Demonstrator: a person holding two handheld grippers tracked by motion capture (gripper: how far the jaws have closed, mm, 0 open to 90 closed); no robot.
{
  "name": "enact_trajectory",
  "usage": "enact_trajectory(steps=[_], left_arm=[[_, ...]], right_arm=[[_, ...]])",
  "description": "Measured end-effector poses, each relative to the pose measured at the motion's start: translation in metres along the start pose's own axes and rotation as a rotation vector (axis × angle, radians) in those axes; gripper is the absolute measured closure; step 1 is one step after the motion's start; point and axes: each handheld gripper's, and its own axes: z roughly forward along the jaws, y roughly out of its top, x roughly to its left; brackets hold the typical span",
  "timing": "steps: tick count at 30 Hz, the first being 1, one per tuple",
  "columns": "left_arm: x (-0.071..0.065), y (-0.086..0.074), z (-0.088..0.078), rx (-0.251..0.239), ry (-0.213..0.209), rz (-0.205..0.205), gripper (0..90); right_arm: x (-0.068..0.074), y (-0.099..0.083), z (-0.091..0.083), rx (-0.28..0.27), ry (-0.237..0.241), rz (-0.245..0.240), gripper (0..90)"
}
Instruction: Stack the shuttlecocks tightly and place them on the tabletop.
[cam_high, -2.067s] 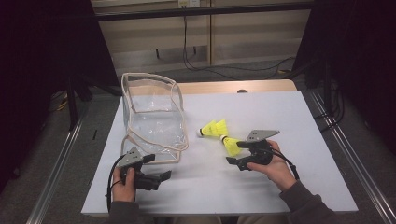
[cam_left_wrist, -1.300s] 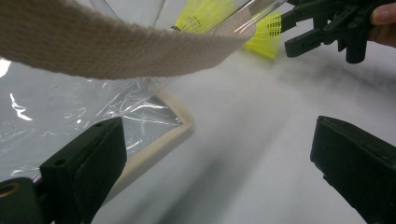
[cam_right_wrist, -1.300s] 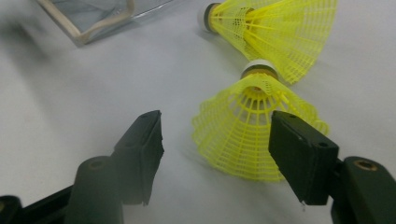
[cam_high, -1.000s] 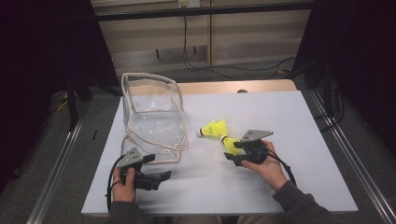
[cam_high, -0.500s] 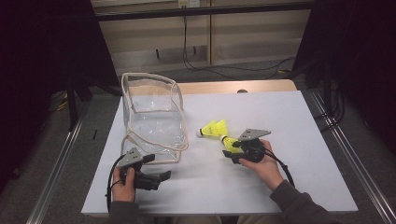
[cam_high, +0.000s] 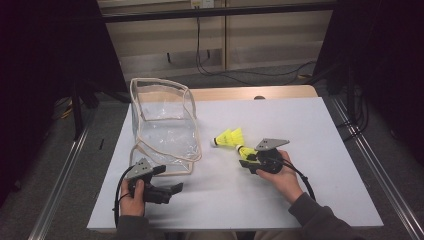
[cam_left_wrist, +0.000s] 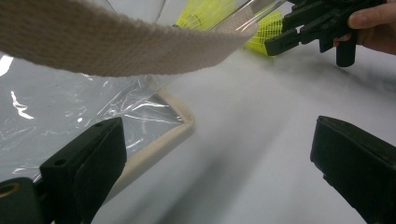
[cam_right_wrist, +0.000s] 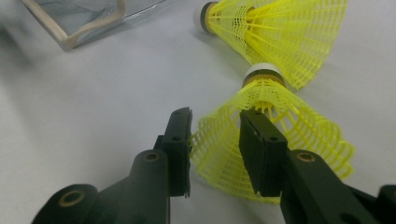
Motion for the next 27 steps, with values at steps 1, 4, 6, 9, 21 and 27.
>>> enact_trajectory(steps=[1, 4, 6, 9, 21, 27], left_arm=[[0.000, 0.000, 0.000, 0.000, 0.000, 0.000, 3.6], [0.000, 0.000, 0.000, 0.000, -0.001, 0.001, 3.6], [0.000, 0.000, 0.000, 0.000, 0.002, 0.000, 3.6], [0.000, 0.000, 0.000, -0.002, 0.002, -0.003, 3.6], [0.000, 0.000, 0.000, -0.002, 0.001, 0.000, 3.6], [0.000, 0.000, 0.000, -0.002, 0.003, 0.000, 3.6]], right_arm=[[0.000, 0.000, 0.000, -0.001, 0.001, 0.002, 67.6], [-0.001, 0.000, -0.001, -0.002, 0.005, 0.007, 73.0], [-0.001, 0.000, -0.002, 0.001, 0.008, 0.011, 75.7], [-0.001, -0.001, -0.005, 0.003, 0.016, 0.009, 77.9], [-0.004, -0.005, -0.018, -0.002, 0.051, 0.009, 89.2], [-0.006, -0.004, -0.020, -0.027, 0.034, 0.022, 82.2]])
